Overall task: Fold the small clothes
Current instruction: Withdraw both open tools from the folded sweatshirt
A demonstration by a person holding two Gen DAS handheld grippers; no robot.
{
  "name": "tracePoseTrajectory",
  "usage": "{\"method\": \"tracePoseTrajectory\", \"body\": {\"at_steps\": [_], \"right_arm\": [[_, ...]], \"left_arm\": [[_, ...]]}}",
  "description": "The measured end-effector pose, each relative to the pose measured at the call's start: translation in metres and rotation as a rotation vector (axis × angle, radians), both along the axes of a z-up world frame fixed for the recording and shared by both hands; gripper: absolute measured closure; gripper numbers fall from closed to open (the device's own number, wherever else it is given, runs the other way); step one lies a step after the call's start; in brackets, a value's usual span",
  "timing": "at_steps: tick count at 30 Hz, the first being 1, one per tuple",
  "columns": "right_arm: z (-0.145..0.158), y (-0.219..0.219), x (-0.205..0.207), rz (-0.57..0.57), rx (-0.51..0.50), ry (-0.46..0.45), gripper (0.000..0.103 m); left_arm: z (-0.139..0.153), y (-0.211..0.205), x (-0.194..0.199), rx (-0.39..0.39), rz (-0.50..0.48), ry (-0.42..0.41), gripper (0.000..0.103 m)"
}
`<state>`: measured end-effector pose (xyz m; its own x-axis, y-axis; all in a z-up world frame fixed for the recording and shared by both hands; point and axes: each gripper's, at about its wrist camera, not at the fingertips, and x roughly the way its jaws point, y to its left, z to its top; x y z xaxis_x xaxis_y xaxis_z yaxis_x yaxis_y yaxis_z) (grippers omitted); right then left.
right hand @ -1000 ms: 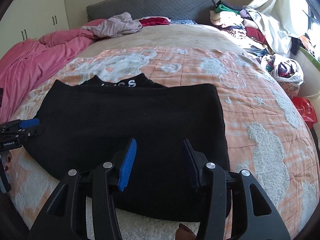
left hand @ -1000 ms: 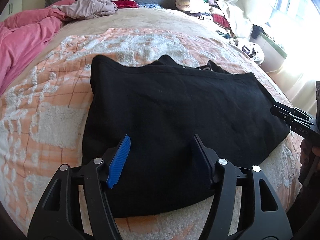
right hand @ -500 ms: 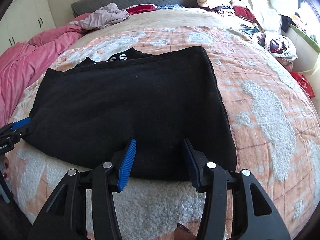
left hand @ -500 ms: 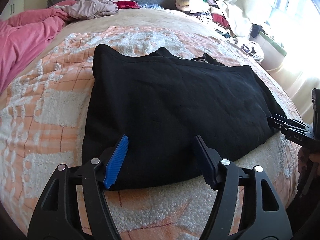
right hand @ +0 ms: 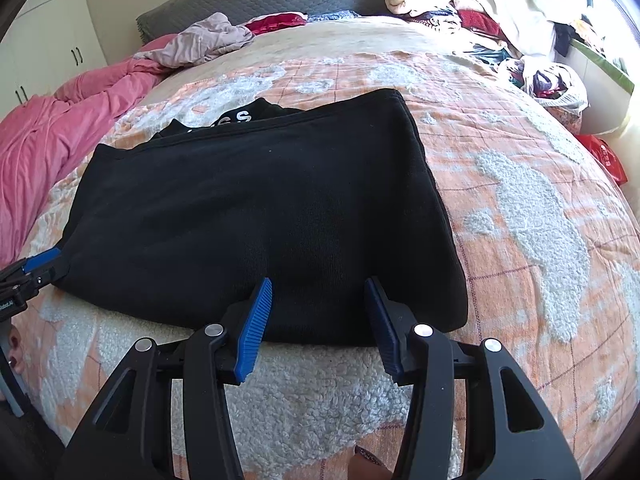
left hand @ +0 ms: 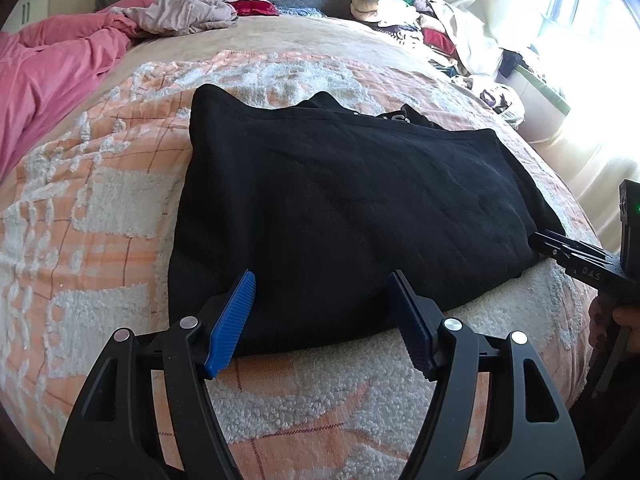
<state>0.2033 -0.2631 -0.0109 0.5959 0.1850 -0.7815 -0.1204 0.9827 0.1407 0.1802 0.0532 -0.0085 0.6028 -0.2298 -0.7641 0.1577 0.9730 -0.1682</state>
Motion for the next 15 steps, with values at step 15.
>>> {"method": "tracePoseTrajectory", "body": {"at_steps": [15], "right_arm": [[0.017,0.013,-0.017,0.052,0.040,-0.083,0.021]], "left_arm": [[0.019,0.016,-0.009,-0.016,0.036,-0.020,0.023]]}}
